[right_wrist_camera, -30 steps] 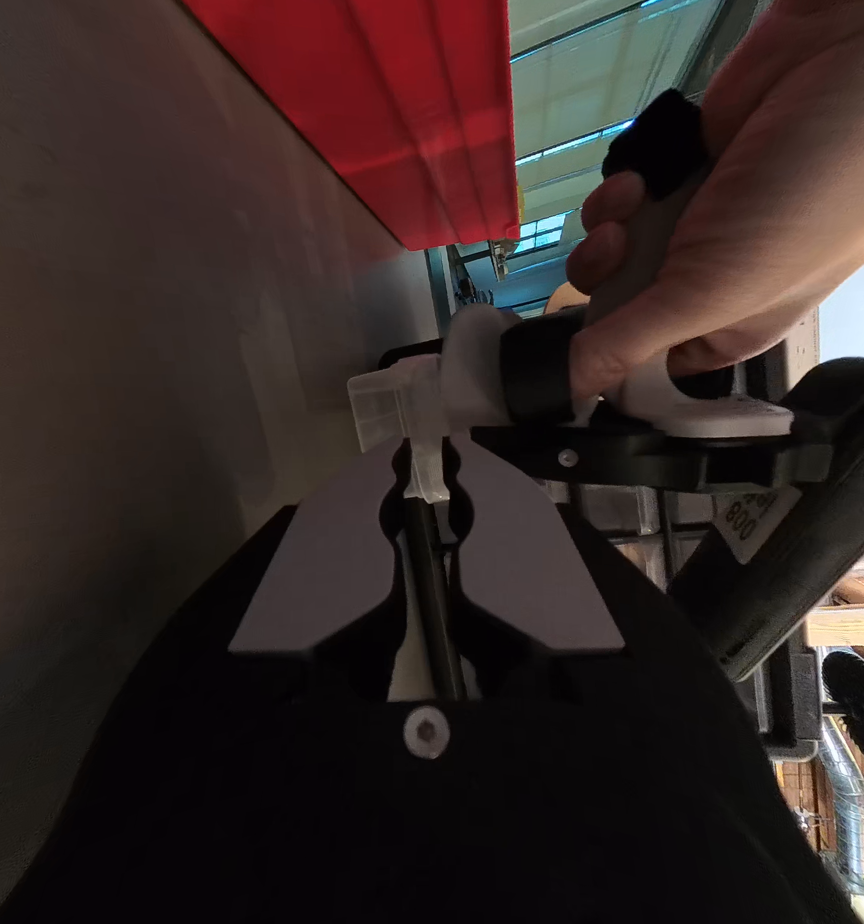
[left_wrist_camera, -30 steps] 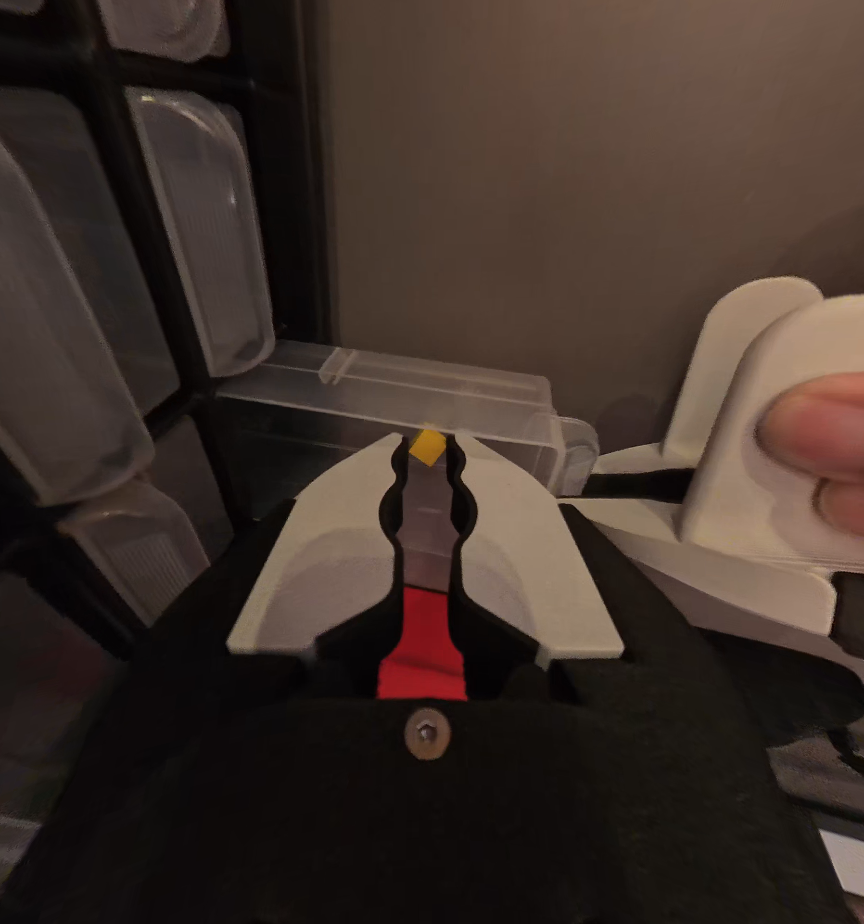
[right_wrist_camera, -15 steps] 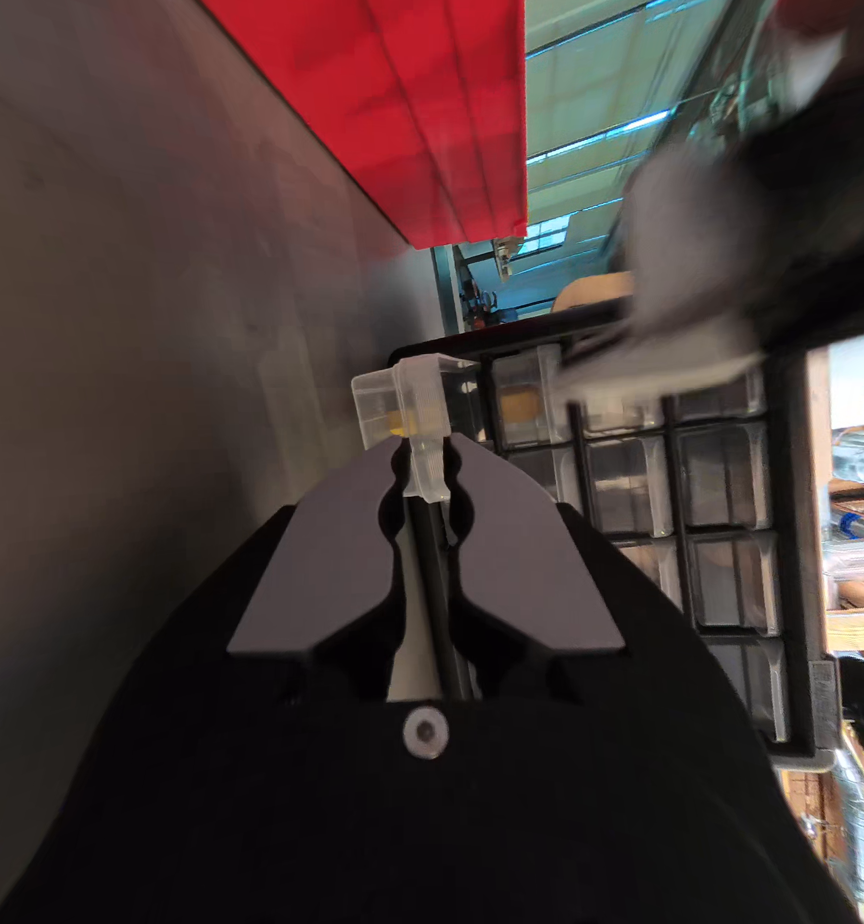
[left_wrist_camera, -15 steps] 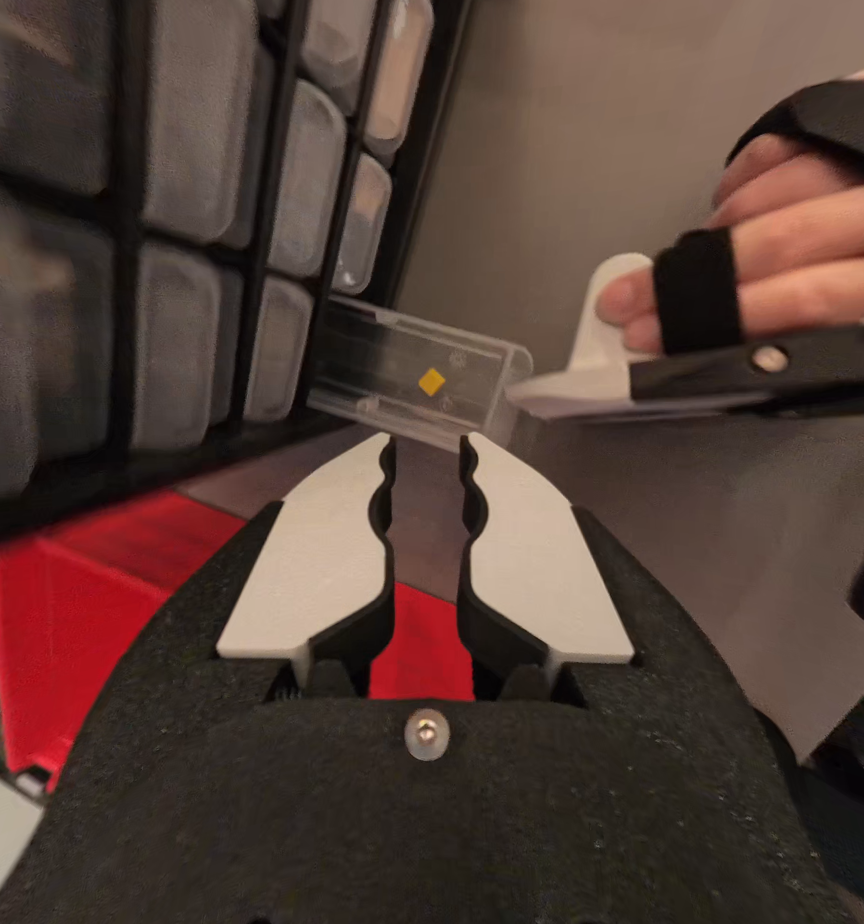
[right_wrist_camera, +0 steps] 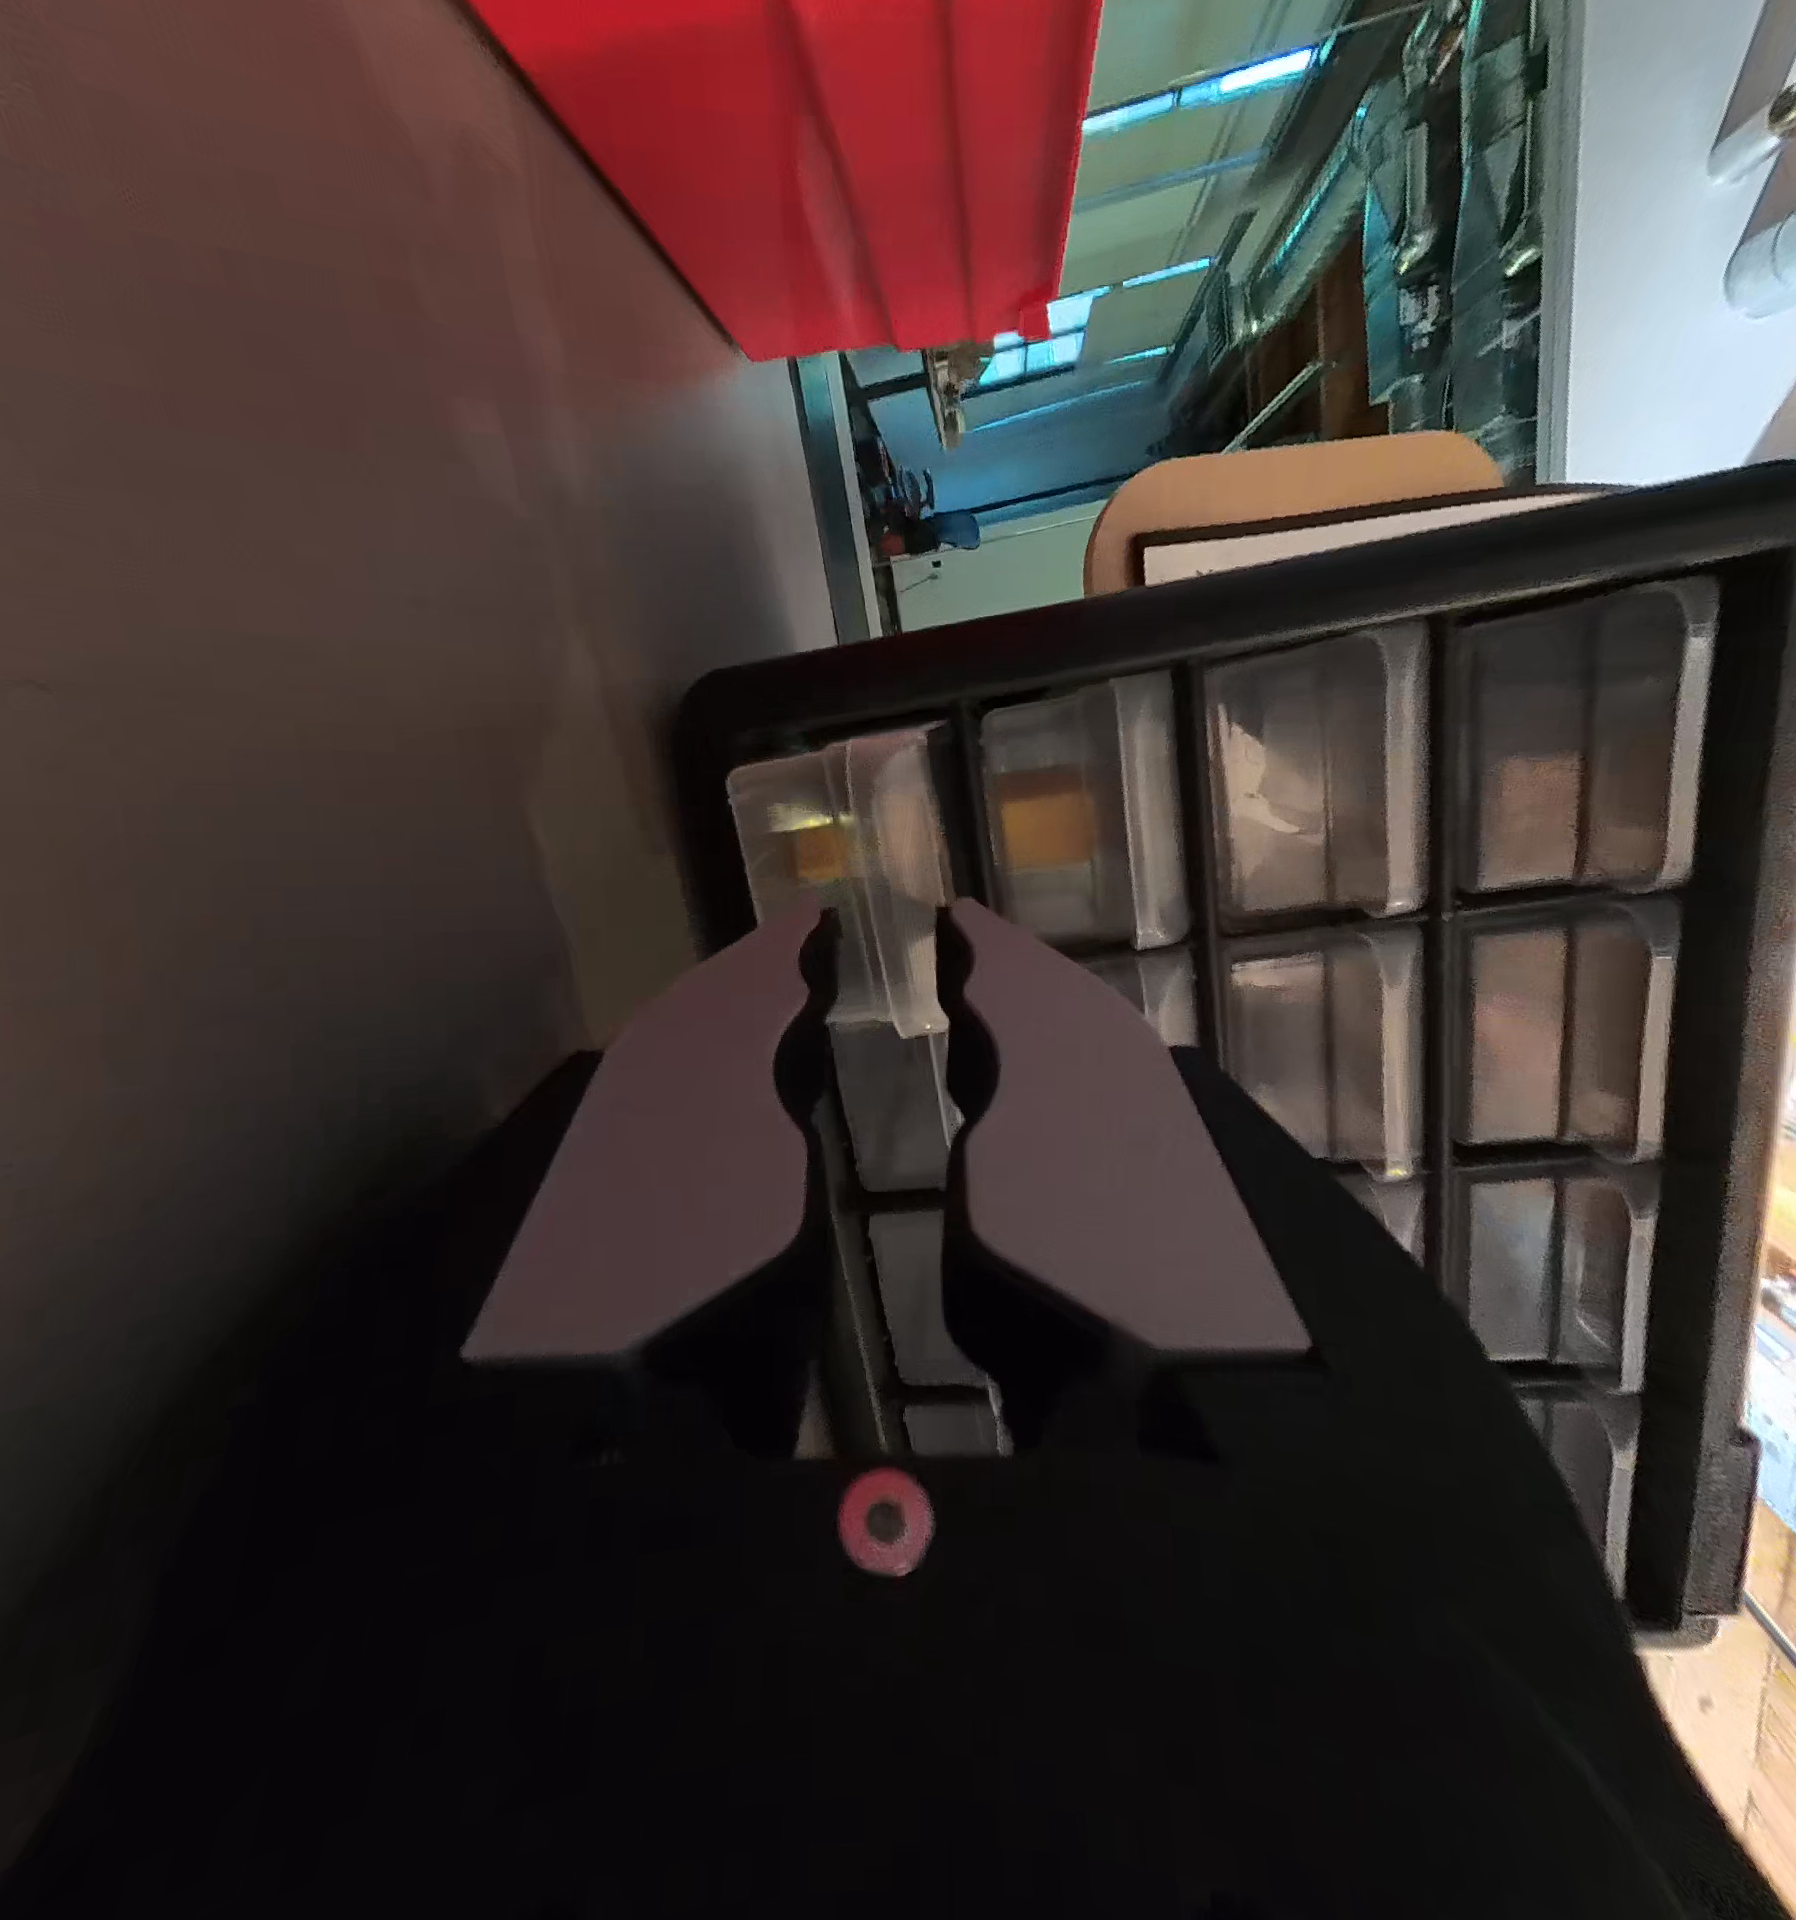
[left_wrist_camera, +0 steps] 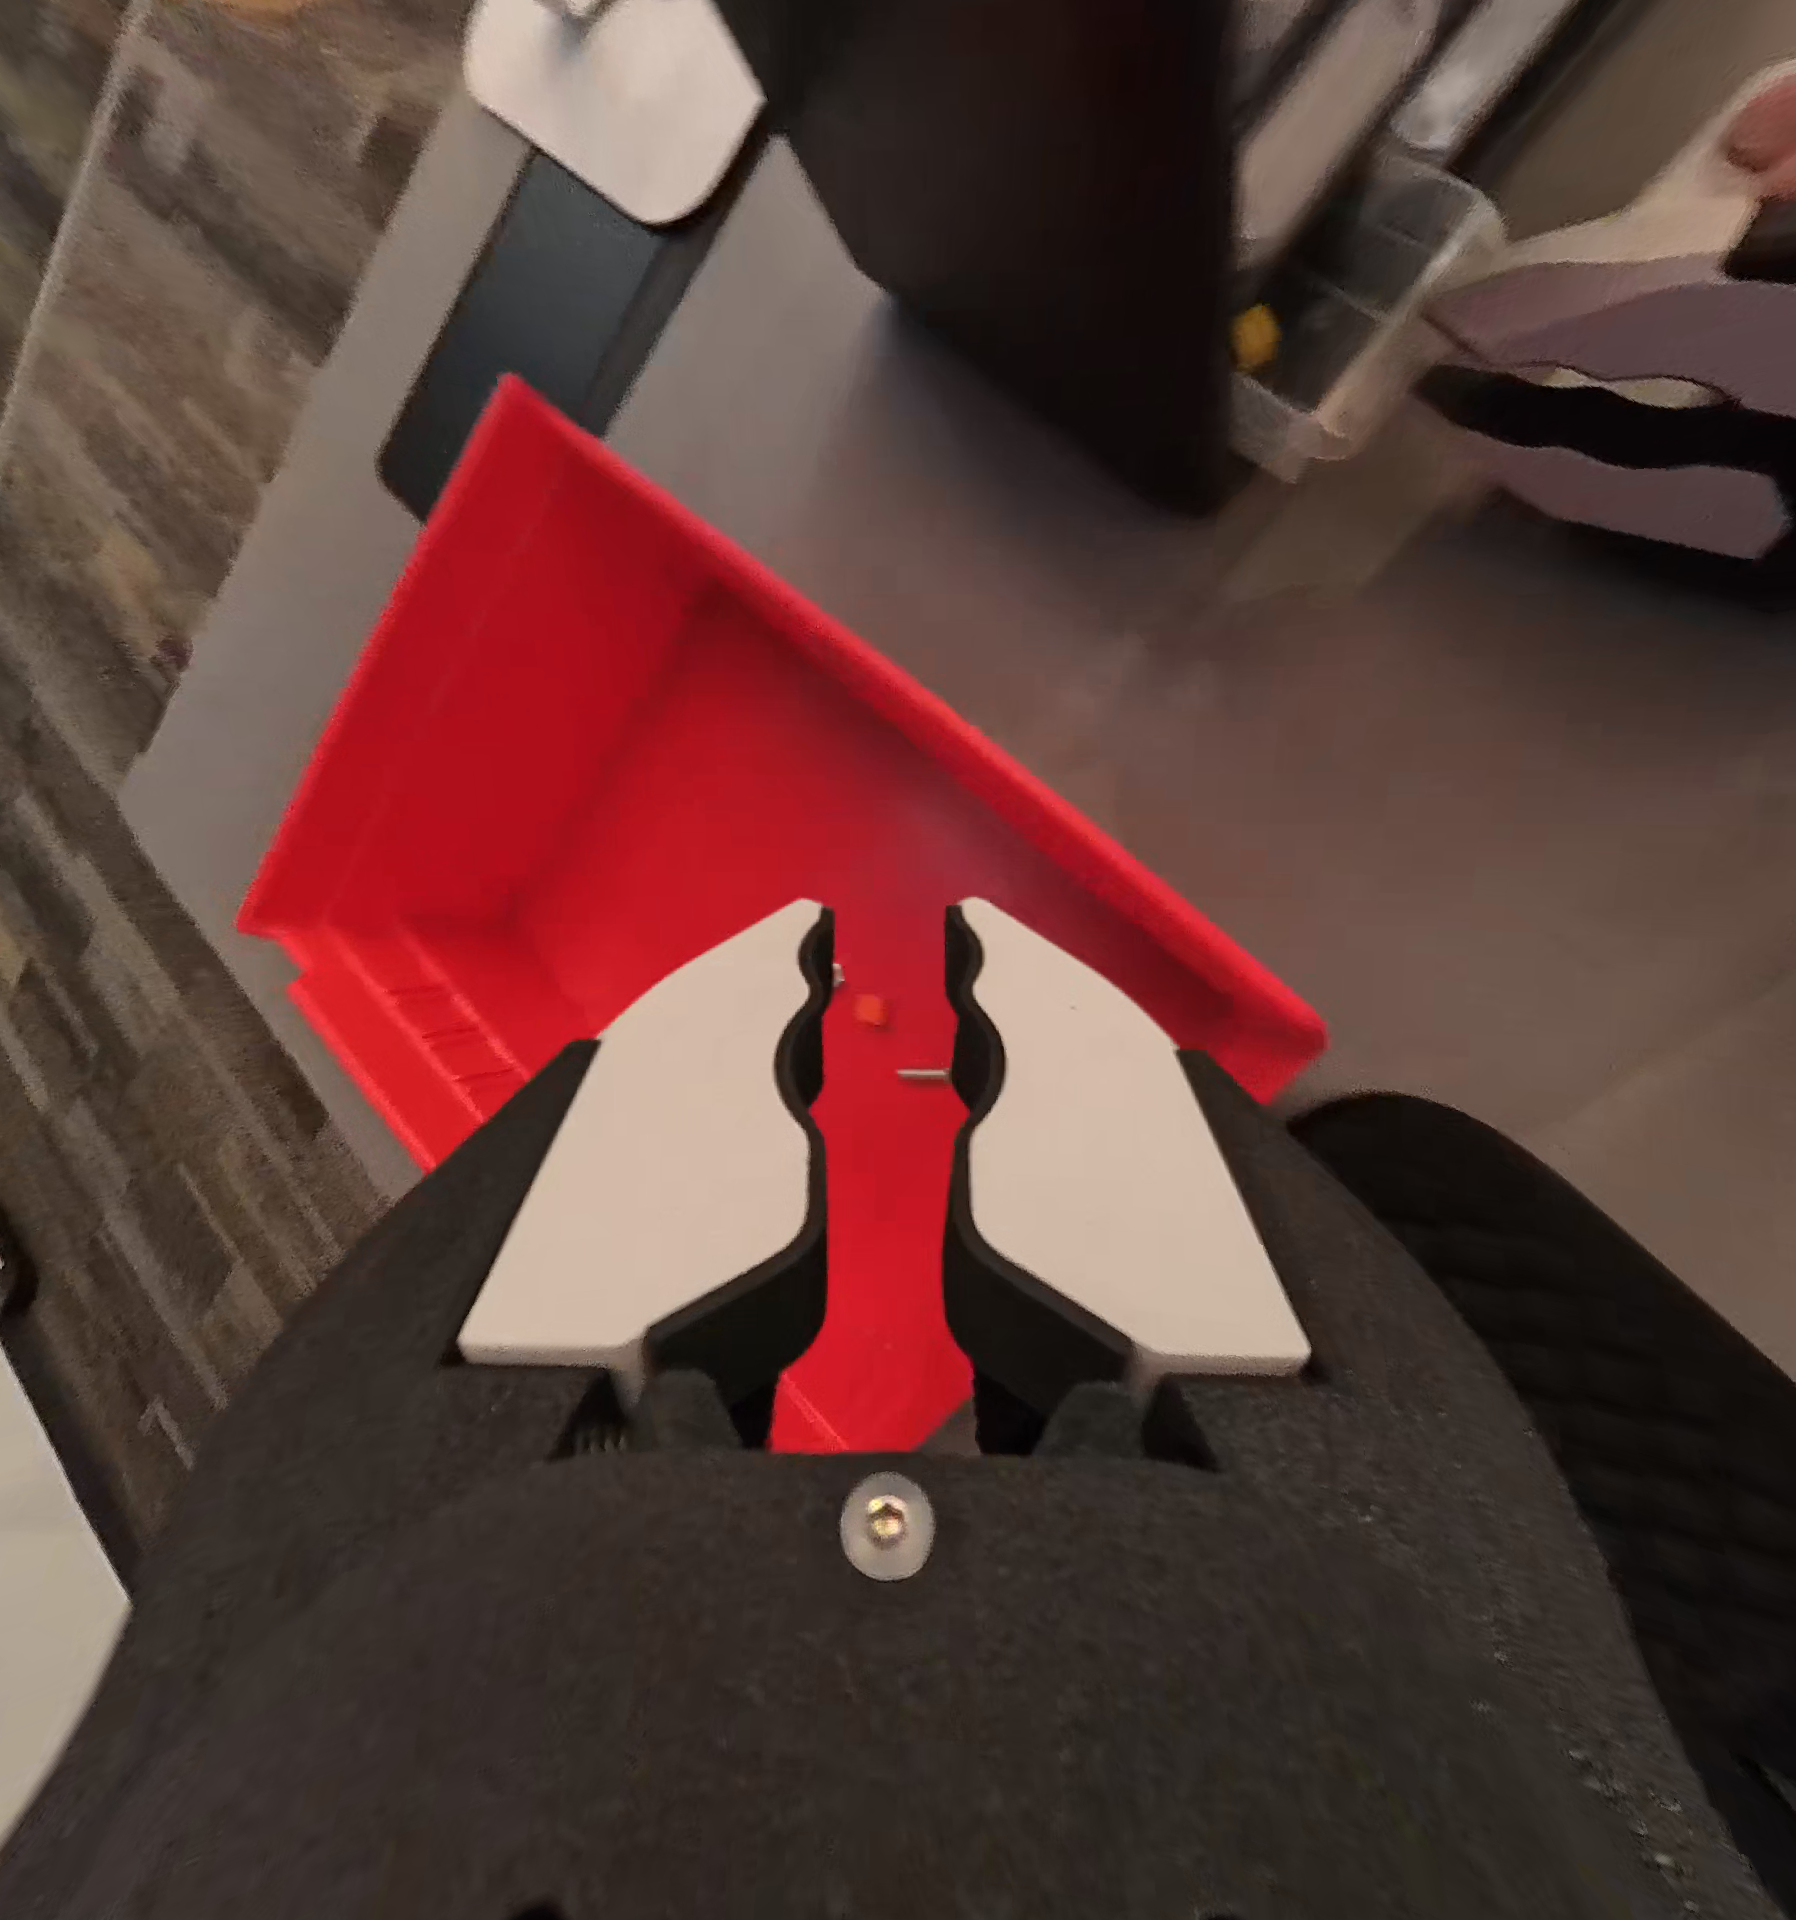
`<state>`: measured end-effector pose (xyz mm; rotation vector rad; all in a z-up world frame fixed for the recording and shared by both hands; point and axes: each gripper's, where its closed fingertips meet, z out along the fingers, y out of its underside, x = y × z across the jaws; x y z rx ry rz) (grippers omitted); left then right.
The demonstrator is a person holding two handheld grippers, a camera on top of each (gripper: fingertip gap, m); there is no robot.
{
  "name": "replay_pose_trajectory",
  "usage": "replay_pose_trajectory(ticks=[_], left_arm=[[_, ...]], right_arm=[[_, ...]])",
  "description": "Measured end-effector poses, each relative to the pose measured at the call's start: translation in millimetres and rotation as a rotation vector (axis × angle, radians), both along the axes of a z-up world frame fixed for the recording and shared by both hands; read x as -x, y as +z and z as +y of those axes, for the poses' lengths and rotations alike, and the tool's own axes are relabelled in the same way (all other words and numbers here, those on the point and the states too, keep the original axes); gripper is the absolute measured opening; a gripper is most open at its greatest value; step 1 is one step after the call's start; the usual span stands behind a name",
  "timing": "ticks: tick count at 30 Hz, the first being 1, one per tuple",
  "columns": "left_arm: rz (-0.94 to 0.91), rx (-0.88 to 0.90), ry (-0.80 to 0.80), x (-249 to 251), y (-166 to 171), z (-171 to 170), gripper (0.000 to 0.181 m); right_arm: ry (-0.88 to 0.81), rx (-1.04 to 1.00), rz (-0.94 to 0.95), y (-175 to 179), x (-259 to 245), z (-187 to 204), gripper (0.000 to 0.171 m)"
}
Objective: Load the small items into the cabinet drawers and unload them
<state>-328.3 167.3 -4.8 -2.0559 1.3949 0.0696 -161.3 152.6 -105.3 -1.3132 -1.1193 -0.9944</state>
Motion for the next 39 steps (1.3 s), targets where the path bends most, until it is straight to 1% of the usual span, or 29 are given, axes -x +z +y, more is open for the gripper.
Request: replay_pose_trajectory(ticks=[2, 7, 9, 10, 11, 13, 15, 17, 18, 20, 22, 25, 27, 30, 34, 35, 39], left_arm=[[0.002, 0.007, 0.025, 4.2, -3.0, 10.2, 0.020], [0.061, 0.042, 0.055, 11.4, -20.8, 20.2, 0.020], [0.075, 0.013, 0.065, 9.9, -21.3, 24.3, 0.019], [0.072, -0.003, 0.069, 7.2, -20.5, 25.5, 0.015], [0.066, -0.008, 0.064, 3.2, -20.6, 25.0, 0.012], [0.059, -0.005, 0.042, -3.8, -22.6, 21.9, 0.013], [0.068, 0.001, 0.047, -3.6, -25.6, 21.8, 0.018], [0.081, 0.011, 0.072, 2.3, -28.6, 25.0, 0.021], [0.085, 0.025, 0.086, 5.8, -30.7, 26.7, 0.022], [0.086, 0.063, 0.119, 13.2, -36.1, 30.1, 0.023], [0.100, 0.089, 0.152, 21.3, -42.1, 34.5, 0.024], [0.129, 0.125, 0.196, 31.4, -52.6, 40.3, 0.024], [0.144, 0.145, 0.209, 34.7, -60.2, 43.4, 0.024], [0.163, 0.205, 0.215, 38.3, -72.9, 43.1, 0.024], [0.179, 0.374, 0.236, 44.2, -95.5, 29.6, 0.024], [0.186, 0.400, 0.245, 45.9, -100.7, 28.5, 0.027], [0.174, 0.446, 0.294, 50.6, -116.0, 37.7, 0.031]], right_arm=[[-0.014, -0.003, -0.006, 0.1, -1.2, 6.8, 0.019], [-0.050, 0.001, -0.016, -0.9, -3.2, 21.0, 0.021], [-0.068, 0.009, -0.030, -2.2, -5.2, 26.5, 0.024], [-0.075, 0.010, -0.038, -2.4, -5.8, 28.8, 0.024], [-0.071, 0.008, -0.047, -2.2, -4.5, 29.3, 0.024], [-0.077, 0.017, -0.054, -3.0, -4.4, 28.3, 0.026], [-0.085, 0.003, -0.044, 0.5, -9.4, 23.8, 0.028], [-0.086, 0.002, 0.016, 4.3, -18.8, 14.6, 0.028], [-0.088, 0.016, 0.041, 3.7, -25.1, 10.1, 0.027], [-0.106, 0.000, 0.029, 5.3, -41.0, 5.4, 0.027], [-0.135, -0.007, 0.011, 4.3, -55.1, 7.1, 0.027], [-0.166, 0.011, -0.008, -1.2, -63.3, 14.9, 0.027], [-0.159, -0.036, -0.040, 5.4, -61.2, 16.3, 0.013], [-0.163, -0.029, -0.035, 5.3, -62.0, 15.3, 0.013], [-0.156, -0.020, -0.037, 5.3, -58.5, 3.1, 0.013], [-0.154, -0.017, -0.036, 5.3, -56.3, -1.3, 0.013], [-0.147, -0.010, -0.038, 4.8, -53.1, -18.5, 0.013]])
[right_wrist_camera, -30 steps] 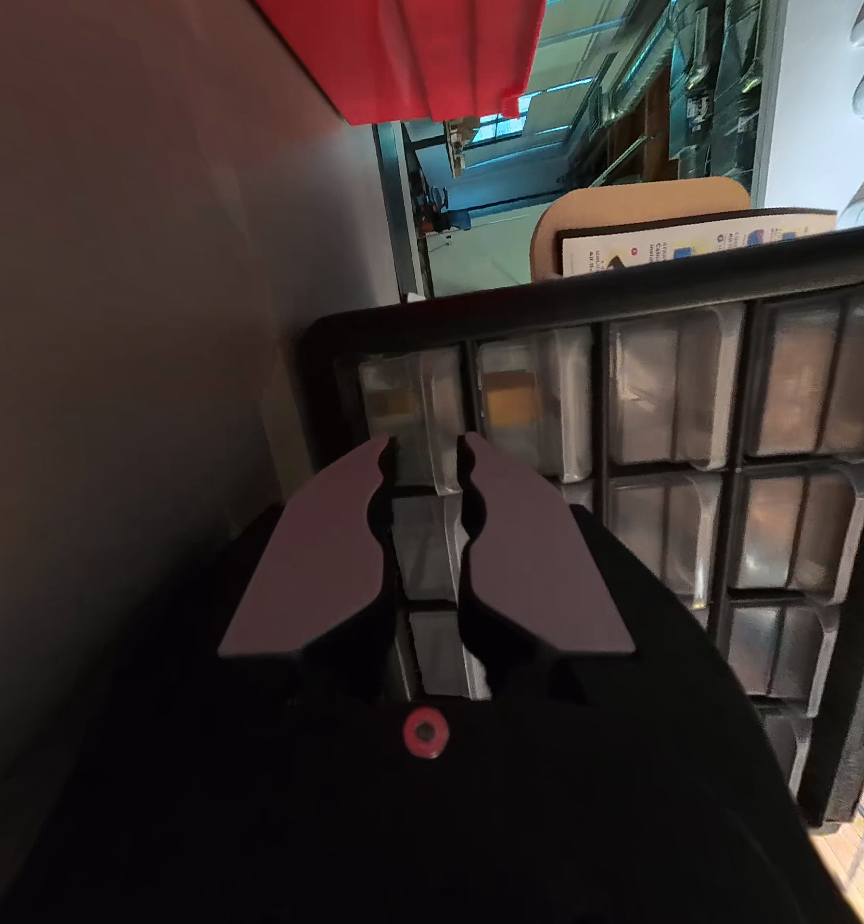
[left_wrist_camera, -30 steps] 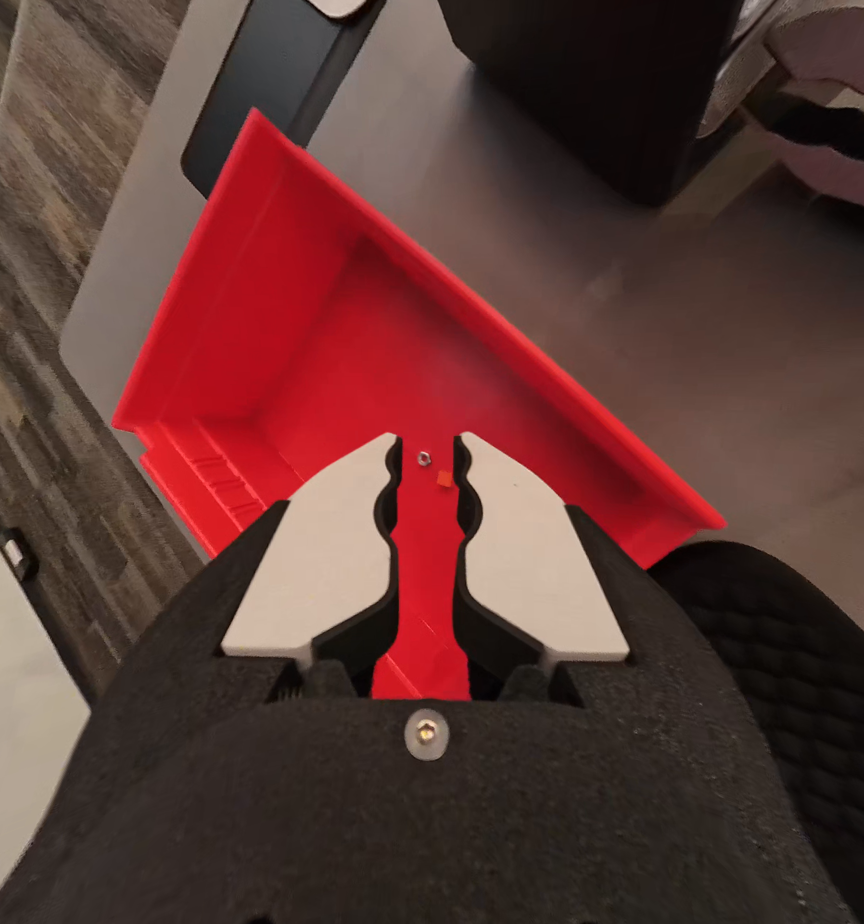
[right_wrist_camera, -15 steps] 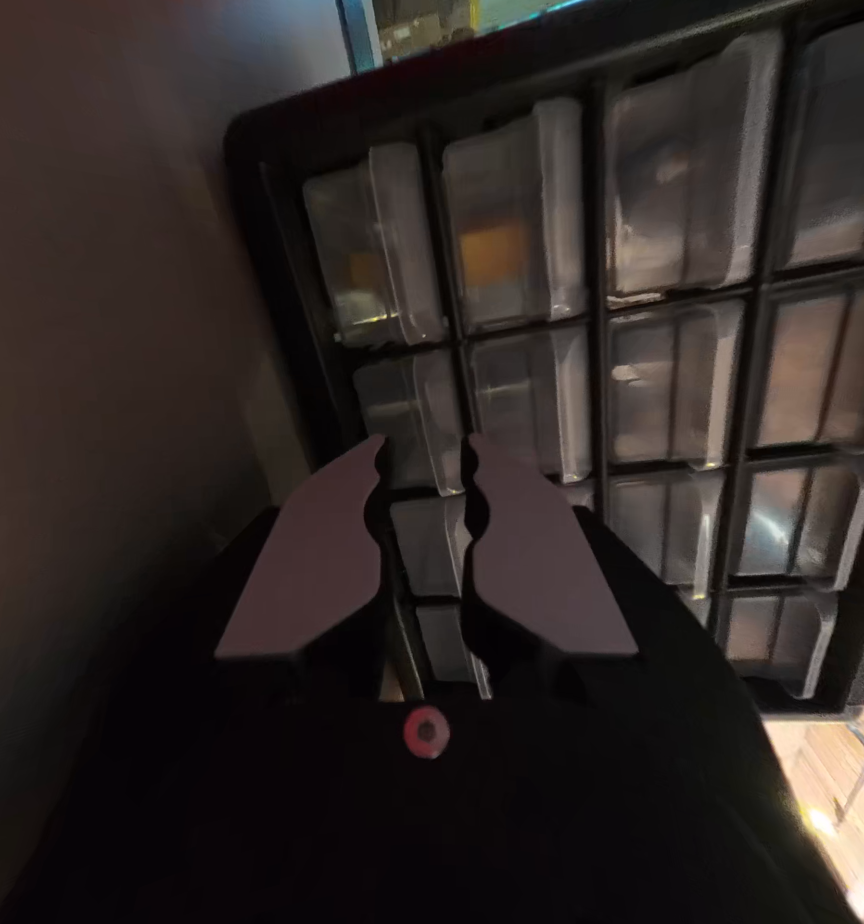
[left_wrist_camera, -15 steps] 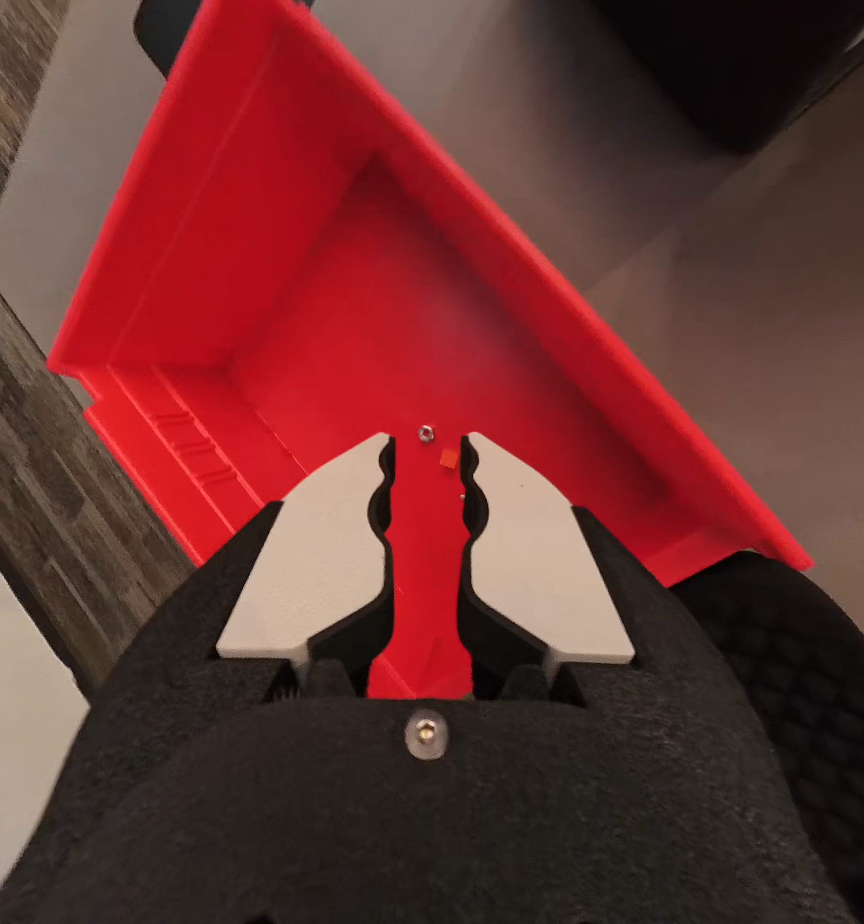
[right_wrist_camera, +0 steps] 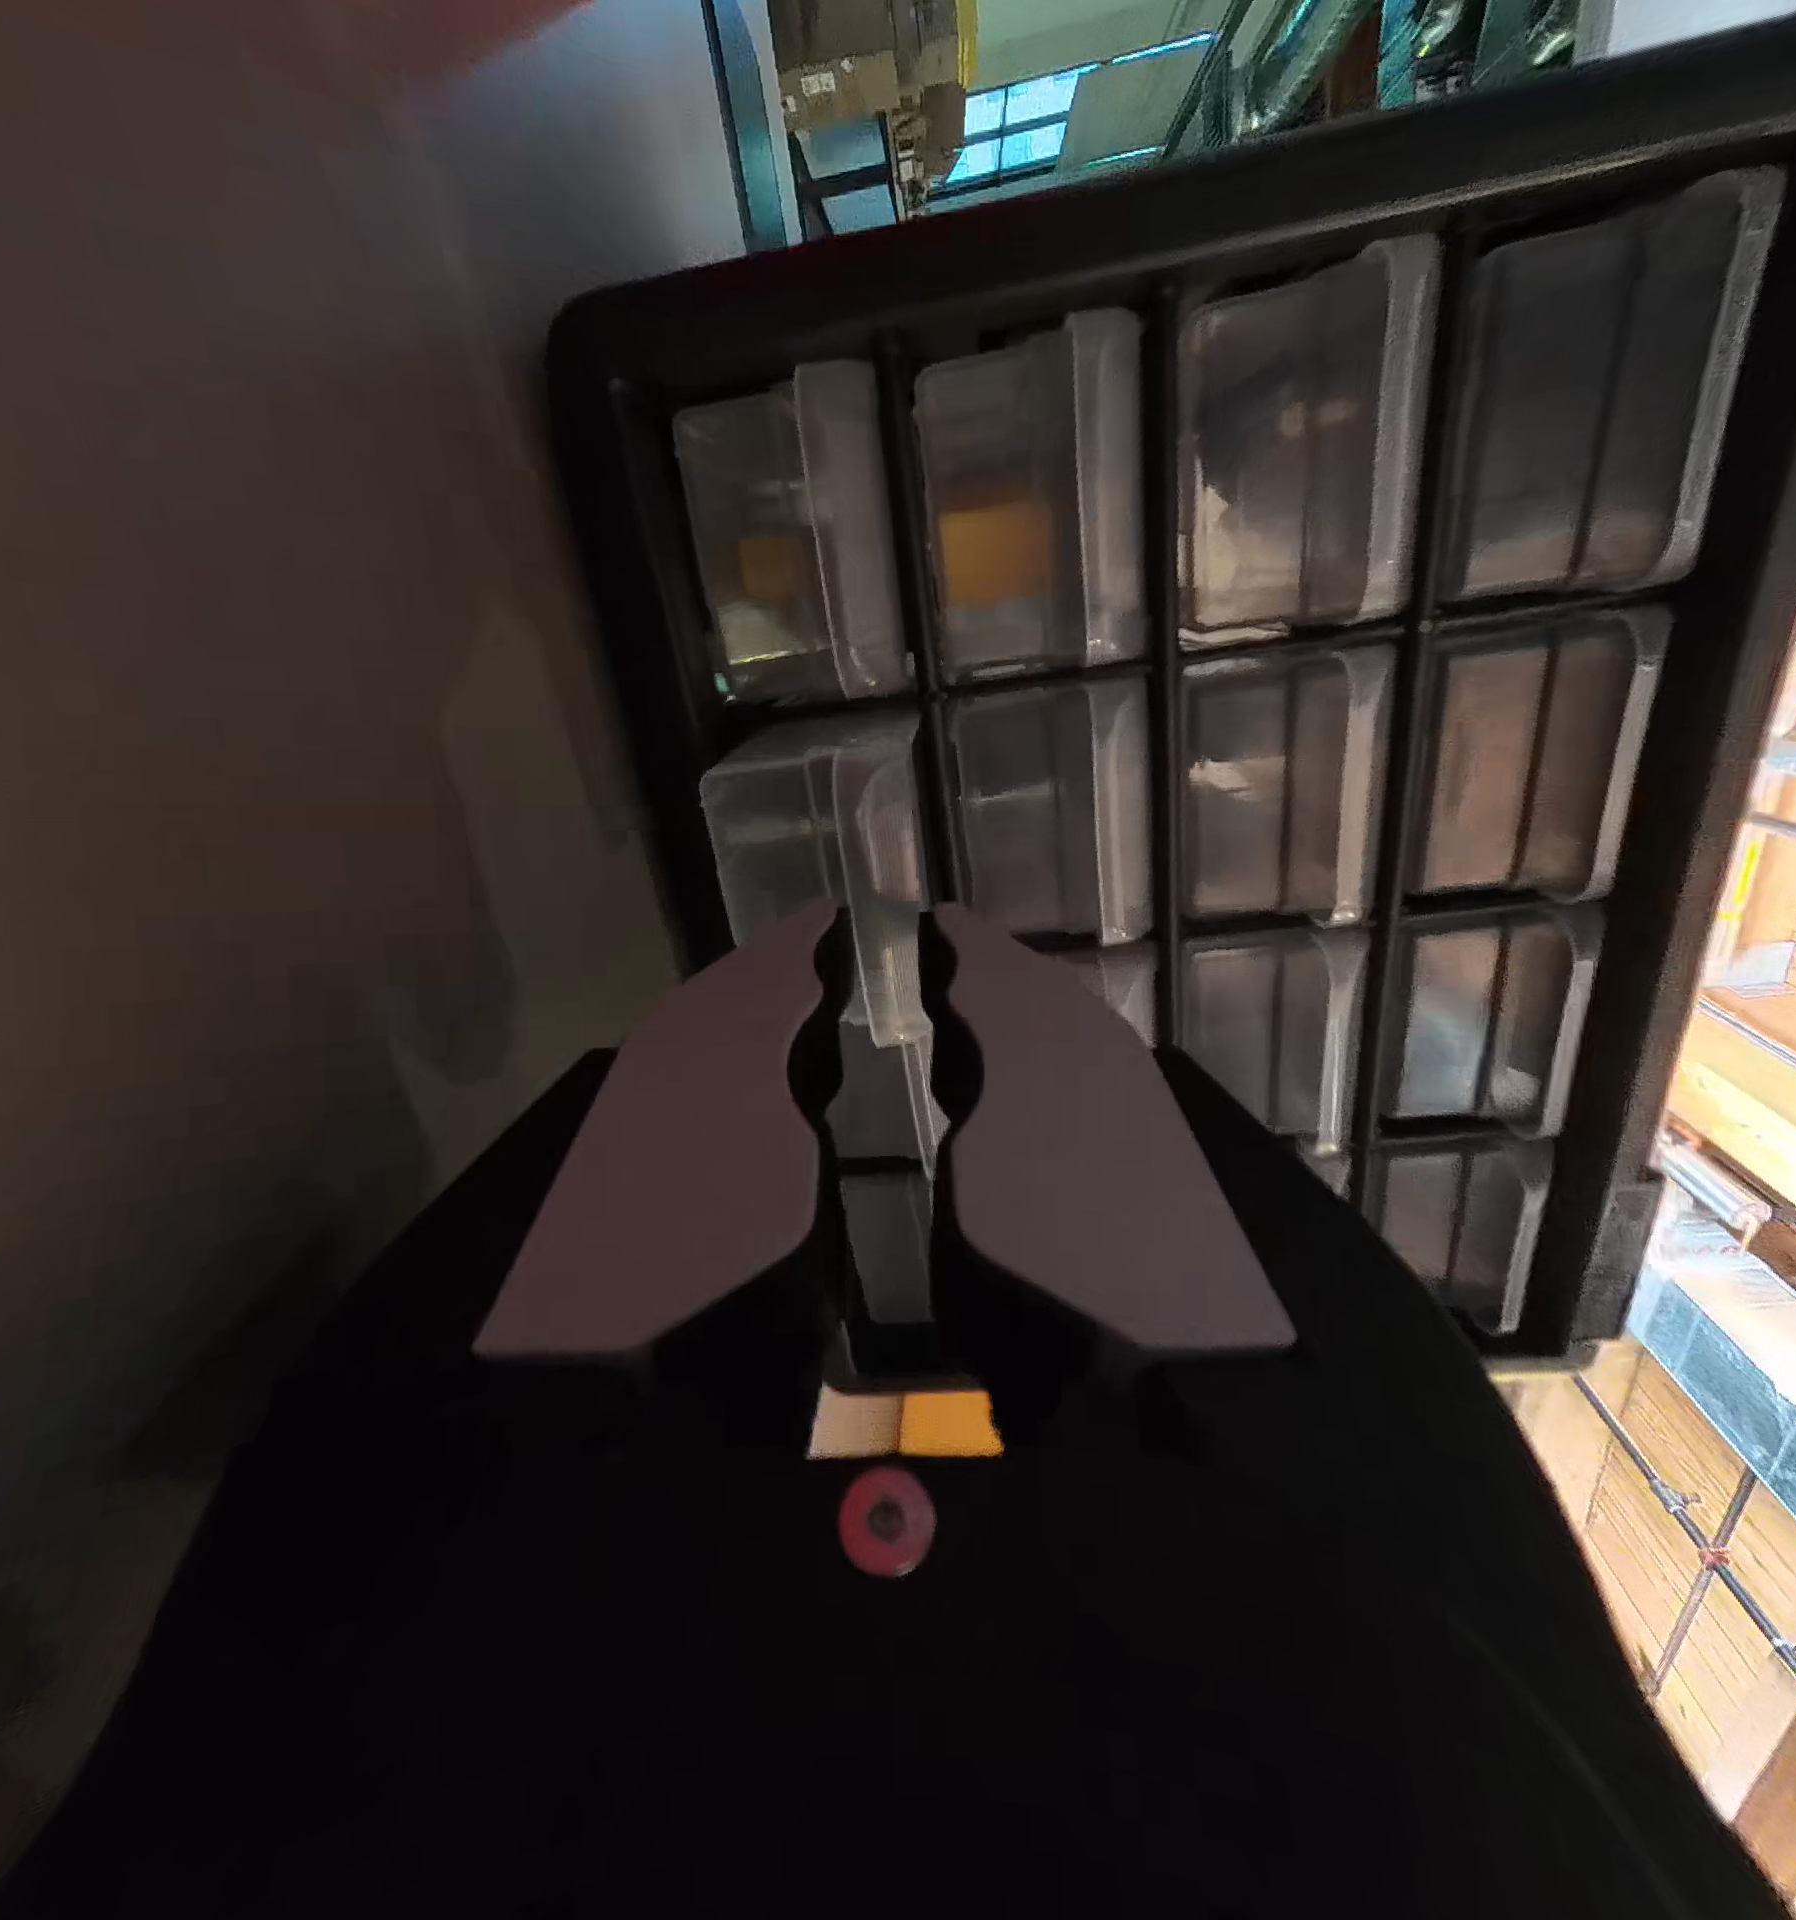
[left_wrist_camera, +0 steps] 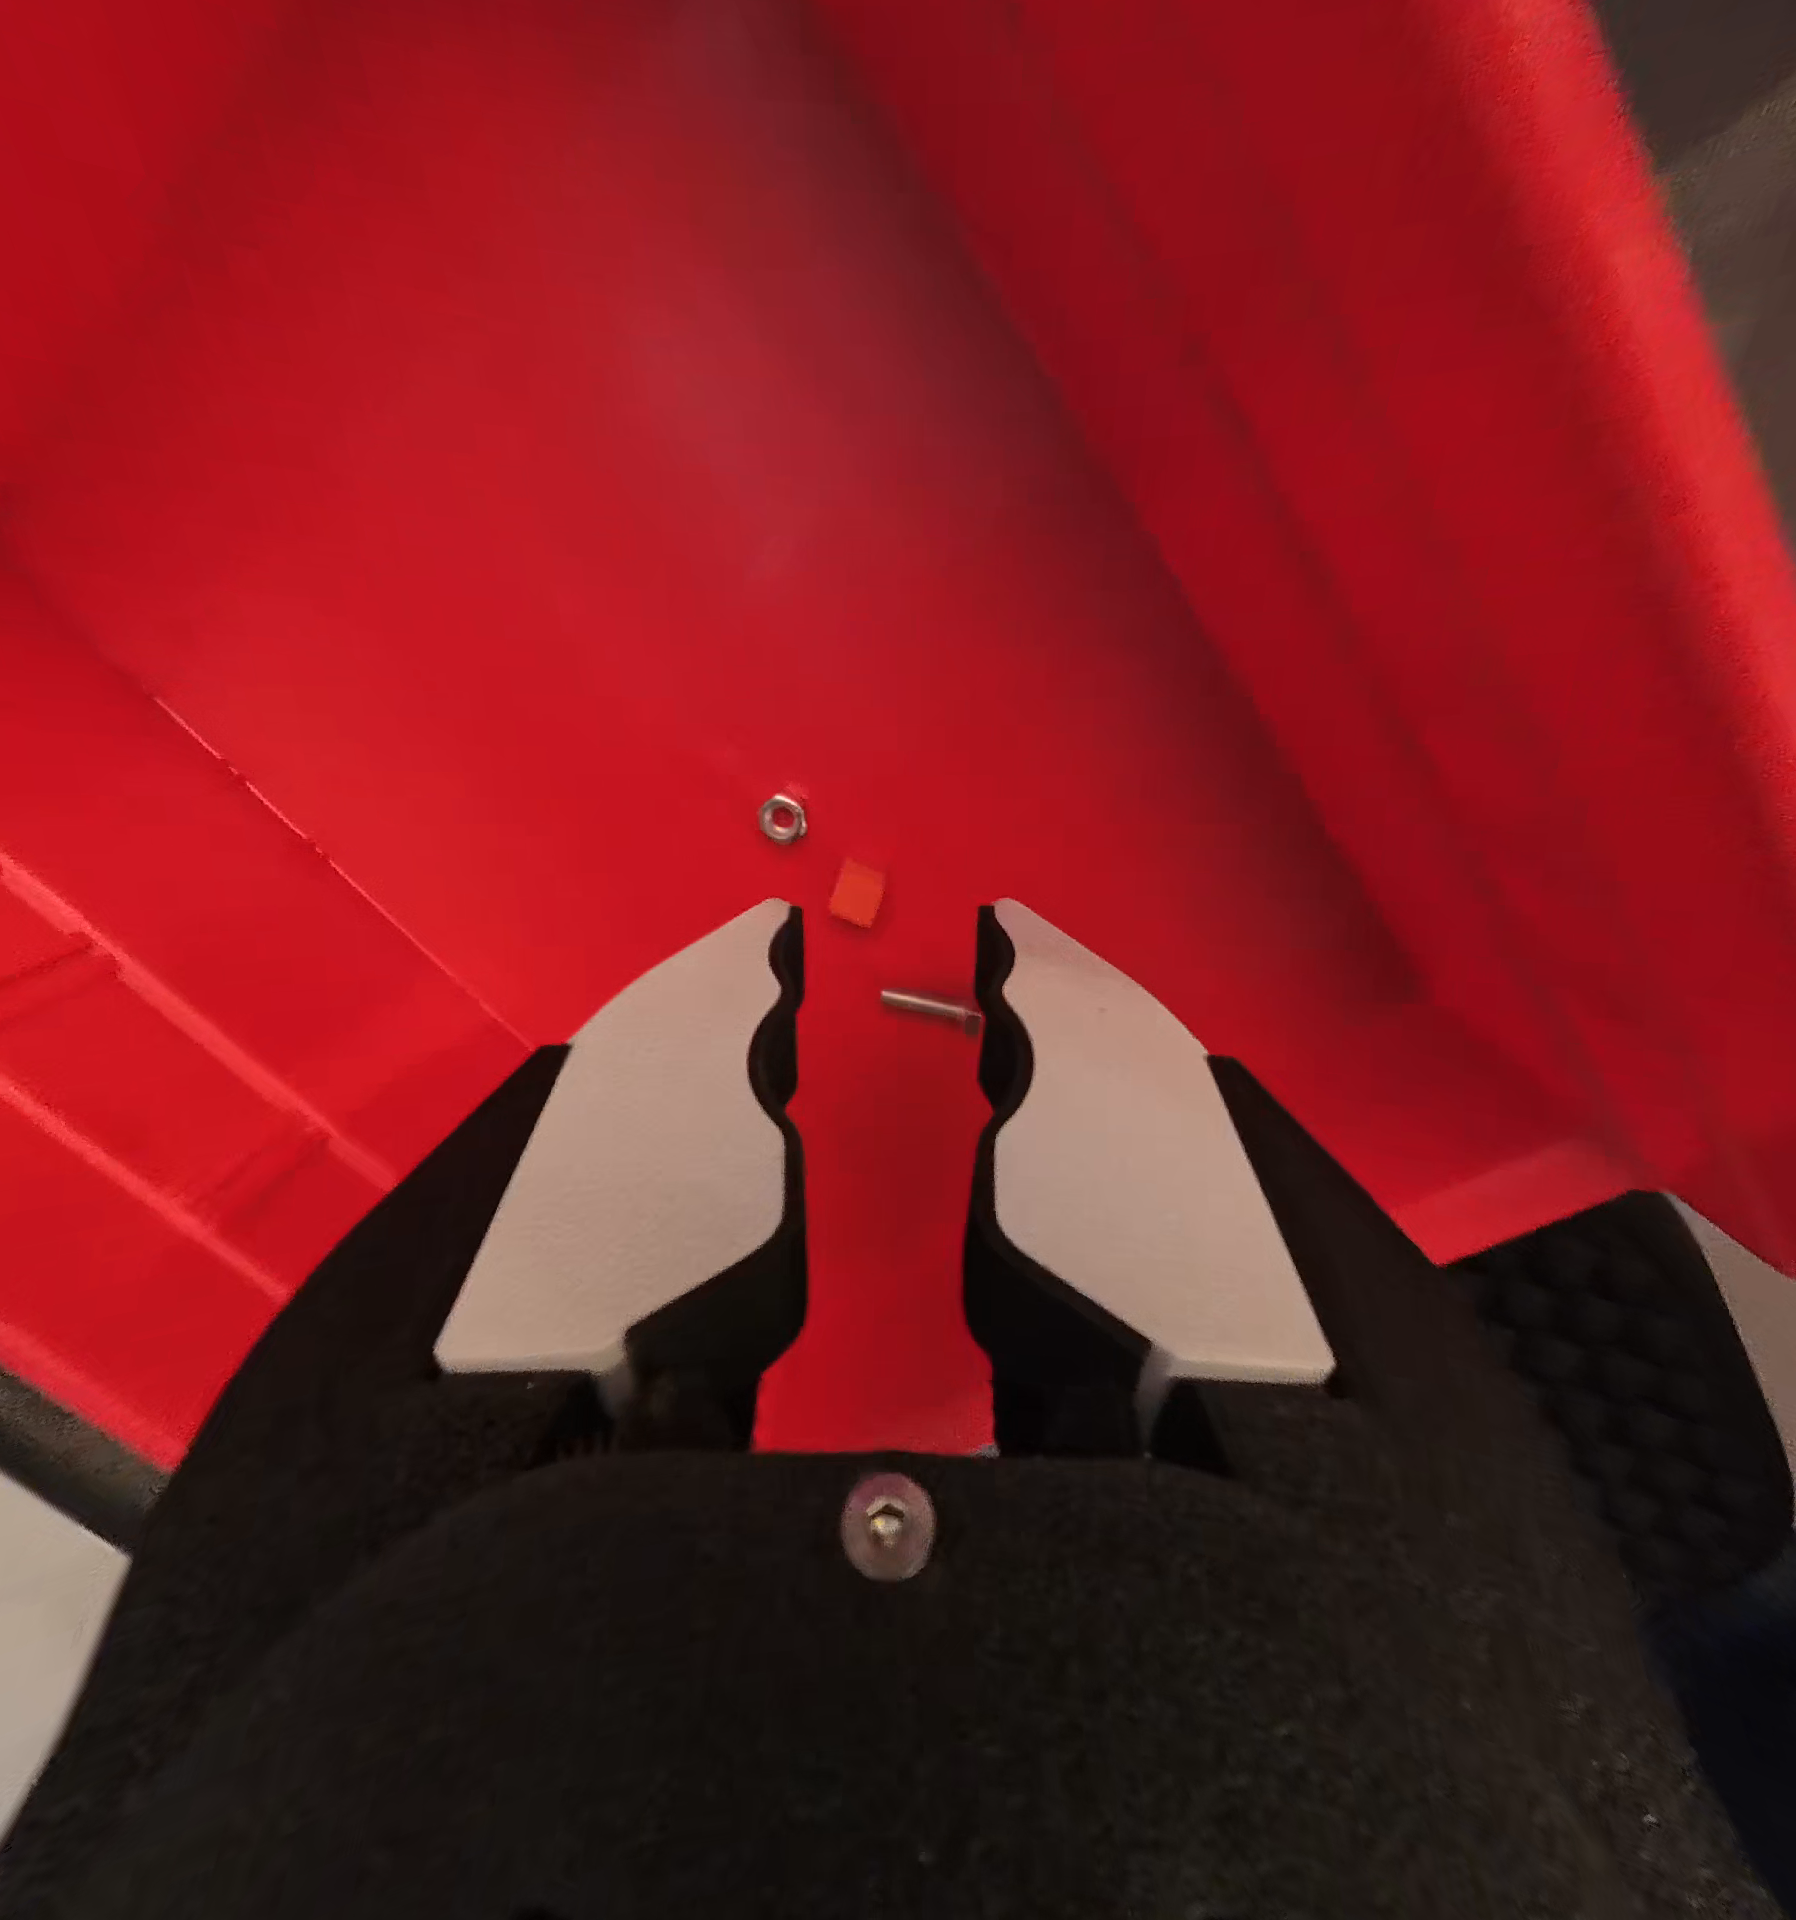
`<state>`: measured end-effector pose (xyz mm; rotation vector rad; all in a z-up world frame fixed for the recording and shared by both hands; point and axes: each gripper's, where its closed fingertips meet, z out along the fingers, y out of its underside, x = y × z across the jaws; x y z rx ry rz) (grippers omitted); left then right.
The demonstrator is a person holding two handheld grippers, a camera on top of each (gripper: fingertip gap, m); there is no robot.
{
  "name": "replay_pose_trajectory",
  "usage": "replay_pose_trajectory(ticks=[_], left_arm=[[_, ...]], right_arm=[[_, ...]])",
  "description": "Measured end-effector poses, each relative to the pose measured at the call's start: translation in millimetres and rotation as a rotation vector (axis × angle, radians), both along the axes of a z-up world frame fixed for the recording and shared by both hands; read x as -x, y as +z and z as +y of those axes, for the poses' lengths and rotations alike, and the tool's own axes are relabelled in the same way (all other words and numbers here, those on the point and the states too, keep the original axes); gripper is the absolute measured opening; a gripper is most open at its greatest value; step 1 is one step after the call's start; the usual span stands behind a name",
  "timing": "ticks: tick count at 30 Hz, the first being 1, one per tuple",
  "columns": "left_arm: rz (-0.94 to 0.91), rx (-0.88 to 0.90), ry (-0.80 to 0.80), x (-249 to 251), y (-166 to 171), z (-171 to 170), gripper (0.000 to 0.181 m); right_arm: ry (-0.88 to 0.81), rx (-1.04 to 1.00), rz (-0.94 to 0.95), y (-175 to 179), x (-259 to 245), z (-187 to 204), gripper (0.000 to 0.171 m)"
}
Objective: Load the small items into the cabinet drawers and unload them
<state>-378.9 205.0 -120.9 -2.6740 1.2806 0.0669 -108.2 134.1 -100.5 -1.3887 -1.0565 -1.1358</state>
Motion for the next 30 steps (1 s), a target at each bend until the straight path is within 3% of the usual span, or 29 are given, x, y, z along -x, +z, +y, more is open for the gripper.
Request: replay_pose_trajectory(ticks=[6, 9, 21, 23, 30], left_arm=[[-0.037, 0.068, 0.105, 9.5, -19.6, 15.8, 0.037], [-0.064, 0.078, 0.142, 9.5, -23.9, 21.6, 0.031], [-0.052, 0.071, 0.129, 10.4, -31.5, 27.5, 0.020], [-0.049, 0.067, 0.115, 10.3, -31.7, 27.4, 0.010], [-0.023, 0.045, 0.106, 15.4, -19.6, 24.0, 0.010]], right_arm=[[0.007, 0.013, 0.020, 0.4, 3.9, -22.4, 0.013], [0.020, 0.011, 0.021, 1.2, 9.0, -28.3, 0.013], [0.025, 0.035, 0.053, -0.1, 11.7, -39.3, 0.013], [0.027, 0.036, 0.052, 0.0, 13.1, -40.3, 0.013], [0.033, 0.042, 0.069, -2.1, 14.1, -40.4, 0.014]])
